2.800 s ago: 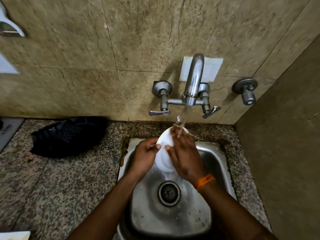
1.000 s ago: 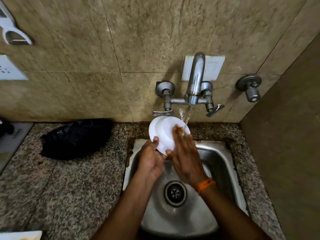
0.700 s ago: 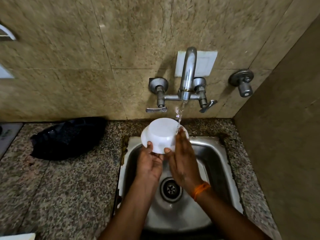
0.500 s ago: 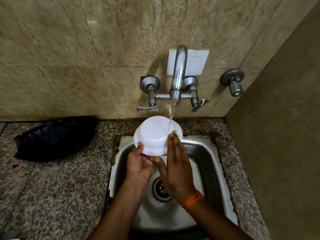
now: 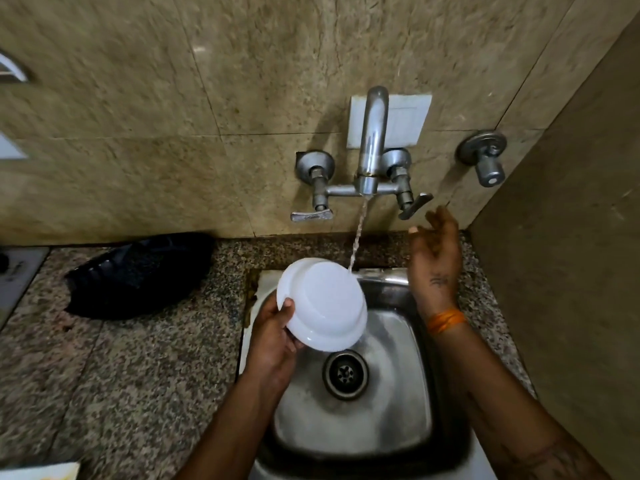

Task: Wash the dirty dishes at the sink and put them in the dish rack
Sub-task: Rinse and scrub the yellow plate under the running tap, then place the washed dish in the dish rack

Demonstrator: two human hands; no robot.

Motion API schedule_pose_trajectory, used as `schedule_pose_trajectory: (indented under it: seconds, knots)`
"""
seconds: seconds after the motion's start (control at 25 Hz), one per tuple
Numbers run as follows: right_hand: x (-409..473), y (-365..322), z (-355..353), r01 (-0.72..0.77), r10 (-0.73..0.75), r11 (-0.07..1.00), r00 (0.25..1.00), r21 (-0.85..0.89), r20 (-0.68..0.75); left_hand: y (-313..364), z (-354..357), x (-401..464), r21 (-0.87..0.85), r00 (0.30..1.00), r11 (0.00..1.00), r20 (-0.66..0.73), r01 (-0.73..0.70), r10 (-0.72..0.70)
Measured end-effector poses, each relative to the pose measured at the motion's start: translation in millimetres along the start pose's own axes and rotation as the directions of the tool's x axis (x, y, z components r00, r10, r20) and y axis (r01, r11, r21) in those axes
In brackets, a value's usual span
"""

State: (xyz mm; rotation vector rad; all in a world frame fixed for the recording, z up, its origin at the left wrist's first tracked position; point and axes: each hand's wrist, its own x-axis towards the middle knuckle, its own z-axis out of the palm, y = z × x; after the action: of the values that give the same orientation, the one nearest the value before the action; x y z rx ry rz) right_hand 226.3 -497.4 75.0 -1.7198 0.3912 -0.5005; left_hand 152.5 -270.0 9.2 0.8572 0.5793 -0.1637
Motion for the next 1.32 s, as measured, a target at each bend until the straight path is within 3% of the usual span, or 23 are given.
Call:
schedule_pose_trajectory:
  seconds: [0.12,0.28,0.4,0.48,0.56,0.64,0.68,0.72,0.76,0.8,0.88,1.0,1.12,1.32]
  knots:
    - [4.4,-15.5,1.8,0.133,-0.134,0.989,0.991,0.064,0.012,-10.8,-10.5,-6.3,-0.014,0.997,1.000,-0.074,0.009,-0.010]
    - [-9.2,-19.0,-6.4,0.324,-0.300,0.926,0.943,-0.195,0.142,-25.0,-18.7,-17.7,-0.018,0.991,1.000,-0.129,0.018,-0.021]
    - [-5.7,-17.4,-25.4,0.455,-0.348,0.824,0.877,-0.339,0.332,-29.3,-20.9,-26.2,-0.011,0.989,0.999,-0.141,0.035,-0.036]
    - [-17.7,-17.9,-34.5,0.460,-0.336,0.813,0.871,-0.357,0.359,-29.5,-21.4,-30.6,-0.016,0.989,0.999,-0.144,0.045,-0.047]
    - [-48.4,3.2,-37.7,0.305,-0.214,0.899,0.932,-0.315,0.291,-27.1,-23.0,-37.1,-0.046,0.991,0.998,-0.124,0.041,-0.046]
    - [-86.3,36.7,-36.6,-0.059,0.124,0.970,0.954,-0.236,0.274,-22.4,-25.7,-46.4,-0.093,0.993,0.995,-0.103,0.042,-0.052]
    - [-101.9,48.5,-35.6,-0.306,0.346,0.936,0.890,-0.173,0.298,-19.6,-27.4,-51.3,-0.117,0.994,0.992,-0.090,0.050,-0.061]
    - [-113.5,55.5,-35.3,-0.527,0.537,0.840,0.776,-0.126,0.331,-17.4,-29.5,-55.5,-0.133,0.995,0.990,-0.082,0.053,-0.064]
    - [-122.1,57.6,-35.9,-0.671,0.652,0.735,0.658,-0.099,0.377,-15.4,-32.7,-59.1,-0.138,0.996,0.989,-0.075,0.044,-0.055]
    - [-129.7,54.7,-36.0,-0.734,0.685,0.675,0.585,-0.075,0.434,-12.9,-37.4,-63.1,-0.133,0.996,0.991,-0.079,0.023,-0.033]
    - [-139.5,43.1,-32.2,-0.753,0.661,0.657,0.561,-0.024,0.499,-4.1,-45.8,-73.0,-0.076,0.995,0.997,-0.098,-0.023,0.016]
    - [-147.0,27.5,-11.5,-0.739,0.629,0.674,0.587,0.019,0.510,12.6,-67.4,-85.1,0.151,0.969,0.981,-0.198,-0.119,0.148]
    - [-157.1,3.0,23.3,-0.706,0.613,0.705,0.560,-0.065,0.557,36.6,-93.8,-97.2,0.332,0.915,0.917,-0.254,-0.223,0.314]
    - [-177.7,-72.0,119.2,-0.599,0.448,0.800,0.575,-0.020,0.685,119.9,-152.5,-123.0,0.517,0.800,0.765,-0.227,-0.383,0.555]
